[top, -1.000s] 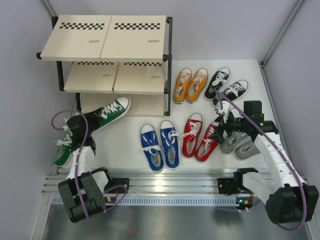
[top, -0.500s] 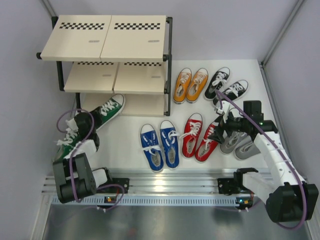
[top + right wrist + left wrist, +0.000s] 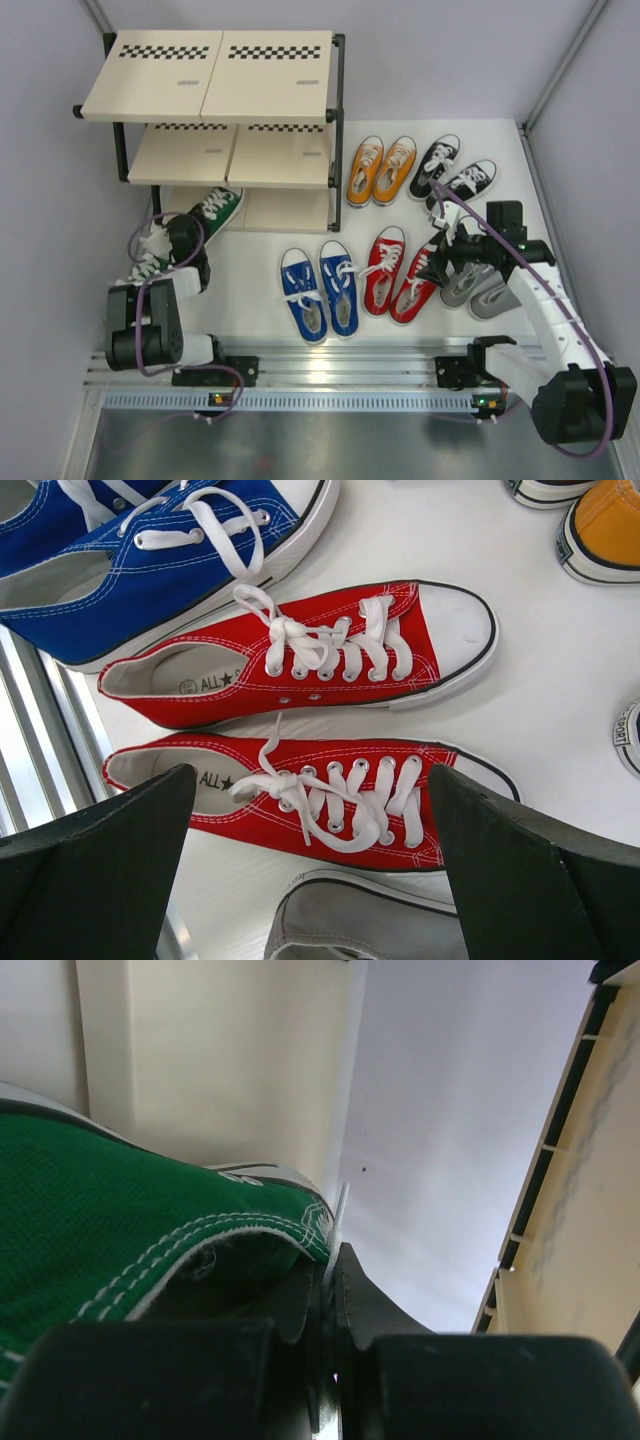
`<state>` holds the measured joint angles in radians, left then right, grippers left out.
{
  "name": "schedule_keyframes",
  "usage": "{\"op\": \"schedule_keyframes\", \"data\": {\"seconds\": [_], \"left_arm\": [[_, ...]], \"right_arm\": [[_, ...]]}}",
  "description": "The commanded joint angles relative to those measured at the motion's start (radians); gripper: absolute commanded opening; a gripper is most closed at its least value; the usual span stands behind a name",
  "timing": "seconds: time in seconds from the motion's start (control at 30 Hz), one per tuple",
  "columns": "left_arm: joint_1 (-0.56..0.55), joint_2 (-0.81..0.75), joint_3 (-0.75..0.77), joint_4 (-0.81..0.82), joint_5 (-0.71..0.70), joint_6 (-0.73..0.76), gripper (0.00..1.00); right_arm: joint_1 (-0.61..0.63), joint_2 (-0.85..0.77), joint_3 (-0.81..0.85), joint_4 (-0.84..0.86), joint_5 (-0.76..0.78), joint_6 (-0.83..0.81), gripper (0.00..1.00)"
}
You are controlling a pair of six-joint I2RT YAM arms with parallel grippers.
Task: Place and organize the shoes onto the shoe shelf
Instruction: Place the shoe at the shoe shelf.
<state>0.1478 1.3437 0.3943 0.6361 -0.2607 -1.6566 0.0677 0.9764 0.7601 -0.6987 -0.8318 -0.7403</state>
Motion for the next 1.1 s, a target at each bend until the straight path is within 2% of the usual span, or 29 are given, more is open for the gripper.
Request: {"op": "schedule_keyframes", "data": {"seconds": [0.0,0.07,0.13,0.23,0.37,0.47,0.73,0.93,1.07], "left_arm": [[-0.013,0.037,0.064,0.25,-0.054,-0.077,0.0],[-0.014,0.067,0.075,0.283,0.0,-0.075,0.01],[-0.014,0.116,0.087,0.309,0.055,-0.069,0.22],[-0.013,0.147,0.09,0.326,0.15,-0.052,0.37],[-0.014,0.08,0.081,0.251,0.195,0.023,0.46],[-0.008,-0.012,0.087,0.123,0.195,0.102,0.55],[0.022,-0.201,0.158,-0.286,0.198,0.332,0.67],[0.05,-0.222,0.193,-0.409,0.251,0.445,0.73],[0.087,-0.135,0.209,-0.429,0.426,0.472,0.73]], "right_arm": [[-0.009,0.004,0.033,0.018,-0.016,-0.018,1.0],[-0.011,0.004,0.033,0.018,-0.016,-0.016,1.0],[-0.011,-0.001,0.031,0.016,-0.016,-0.016,0.99],[-0.011,-0.008,0.031,0.016,-0.015,-0.014,0.99],[-0.011,-0.019,0.03,0.016,-0.016,-0.013,1.0],[-0.011,-0.022,0.031,0.016,-0.018,-0.014,0.99],[-0.012,-0.036,0.033,0.01,-0.024,-0.018,0.99],[-0.011,-0.045,0.033,0.01,-0.027,-0.018,1.0],[-0.011,-0.05,0.033,0.01,-0.026,-0.019,0.99]]}}
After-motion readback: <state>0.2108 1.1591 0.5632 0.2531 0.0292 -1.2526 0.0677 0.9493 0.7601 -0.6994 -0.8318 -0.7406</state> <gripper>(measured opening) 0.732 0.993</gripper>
